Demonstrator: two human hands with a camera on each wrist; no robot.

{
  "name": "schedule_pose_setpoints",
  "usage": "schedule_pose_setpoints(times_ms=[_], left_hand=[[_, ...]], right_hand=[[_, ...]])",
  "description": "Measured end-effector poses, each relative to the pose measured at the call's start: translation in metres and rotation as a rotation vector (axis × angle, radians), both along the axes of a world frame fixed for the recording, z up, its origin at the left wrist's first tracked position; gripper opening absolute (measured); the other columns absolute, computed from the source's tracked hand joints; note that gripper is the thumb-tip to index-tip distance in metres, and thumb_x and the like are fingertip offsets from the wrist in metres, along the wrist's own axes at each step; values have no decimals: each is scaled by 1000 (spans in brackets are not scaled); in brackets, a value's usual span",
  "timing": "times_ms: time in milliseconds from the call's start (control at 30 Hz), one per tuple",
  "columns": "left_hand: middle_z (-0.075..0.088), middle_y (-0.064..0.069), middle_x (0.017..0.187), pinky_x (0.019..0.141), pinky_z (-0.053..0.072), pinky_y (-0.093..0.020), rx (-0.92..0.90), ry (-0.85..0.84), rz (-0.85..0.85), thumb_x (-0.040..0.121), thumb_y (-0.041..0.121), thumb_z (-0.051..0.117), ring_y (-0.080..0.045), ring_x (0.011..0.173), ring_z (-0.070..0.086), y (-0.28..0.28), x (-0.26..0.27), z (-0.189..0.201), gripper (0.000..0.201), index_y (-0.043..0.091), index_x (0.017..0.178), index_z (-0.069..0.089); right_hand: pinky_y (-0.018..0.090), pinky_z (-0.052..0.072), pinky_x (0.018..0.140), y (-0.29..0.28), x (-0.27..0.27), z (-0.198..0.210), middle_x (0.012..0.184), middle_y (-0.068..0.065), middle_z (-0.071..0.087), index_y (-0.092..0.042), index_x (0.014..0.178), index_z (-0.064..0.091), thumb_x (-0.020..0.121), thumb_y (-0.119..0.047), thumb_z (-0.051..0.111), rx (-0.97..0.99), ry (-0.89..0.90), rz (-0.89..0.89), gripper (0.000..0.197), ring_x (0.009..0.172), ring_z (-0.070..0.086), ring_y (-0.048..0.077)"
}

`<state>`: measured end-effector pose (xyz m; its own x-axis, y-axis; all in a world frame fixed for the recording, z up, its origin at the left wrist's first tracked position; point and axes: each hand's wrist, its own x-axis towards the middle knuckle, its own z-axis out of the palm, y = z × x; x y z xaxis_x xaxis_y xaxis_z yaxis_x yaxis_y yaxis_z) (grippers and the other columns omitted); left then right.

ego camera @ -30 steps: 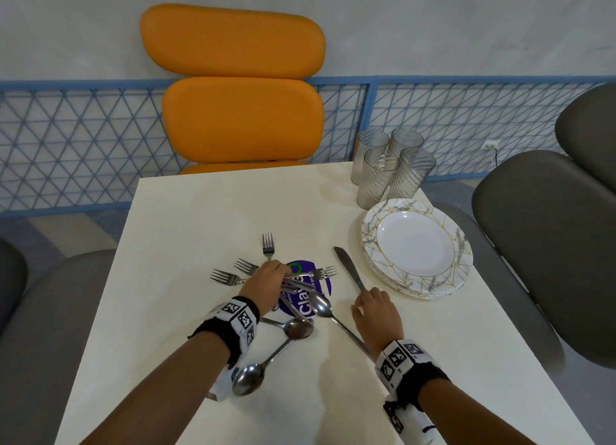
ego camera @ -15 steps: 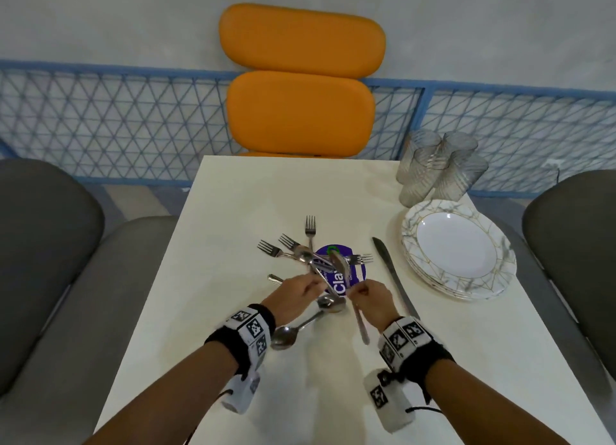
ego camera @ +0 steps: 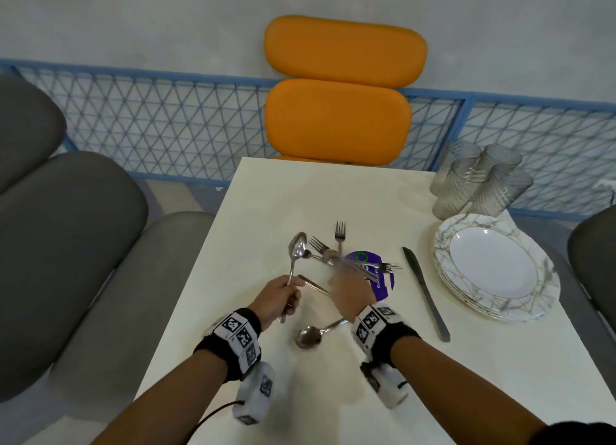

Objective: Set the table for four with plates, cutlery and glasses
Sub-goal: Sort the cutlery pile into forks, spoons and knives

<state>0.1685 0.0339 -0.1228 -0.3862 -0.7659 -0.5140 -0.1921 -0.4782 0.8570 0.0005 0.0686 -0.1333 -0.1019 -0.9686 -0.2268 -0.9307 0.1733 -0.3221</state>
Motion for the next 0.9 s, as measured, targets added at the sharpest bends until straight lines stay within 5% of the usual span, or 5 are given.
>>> schedule_pose_setpoints(times_ms=[167, 333, 433, 667, 900], left_hand=[[41, 1, 62, 37, 25, -14, -13, -23, 116, 100, 16, 36, -4, 39, 30, -7, 22, -1, 20, 17, 99, 56], [47, -3, 64, 40, 34, -18, -95, -78, 153, 101, 13, 33, -11, 47, 41, -15, 29, -7, 23, 10, 101, 56], [51, -6, 71, 42, 42, -19, -91, -77, 162, 100, 10, 33, -17, 58, 49, -19, 30, -8, 22, 3, 105, 54], [63, -17, 85, 57, 57, -29, 126, 150, 0, 100, 9, 37, -23, 66, 70, -11, 13, 12, 18, 2, 104, 53], [48, -1, 60, 33, 26, -15, 230, 154, 3, 98, 15, 29, -7, 39, 41, 4, -9, 32, 29, 14, 76, 49]], right_hand=[[36, 36, 103, 7, 3, -16, 127, 13, 52, -7, 121, 47, 92, -12, 48, 85, 401, 276, 30, 120, 44, 28], [38, 44, 90, 5, 3, -8, 100, 15, 67, -4, 96, 63, 84, -10, 53, -12, 350, 302, 17, 102, 56, 31], [26, 53, 67, -1, 1, 4, 64, 5, 68, -12, 59, 67, 52, -10, 76, -237, 326, 308, 12, 71, 66, 24], [28, 53, 50, -14, 13, 36, 65, 5, 63, -8, 67, 64, 54, -1, 80, -544, 120, 480, 22, 57, 61, 23], [37, 49, 40, -16, 27, 38, 66, 9, 59, -7, 68, 60, 55, 1, 77, -476, 209, 509, 23, 50, 56, 28]])
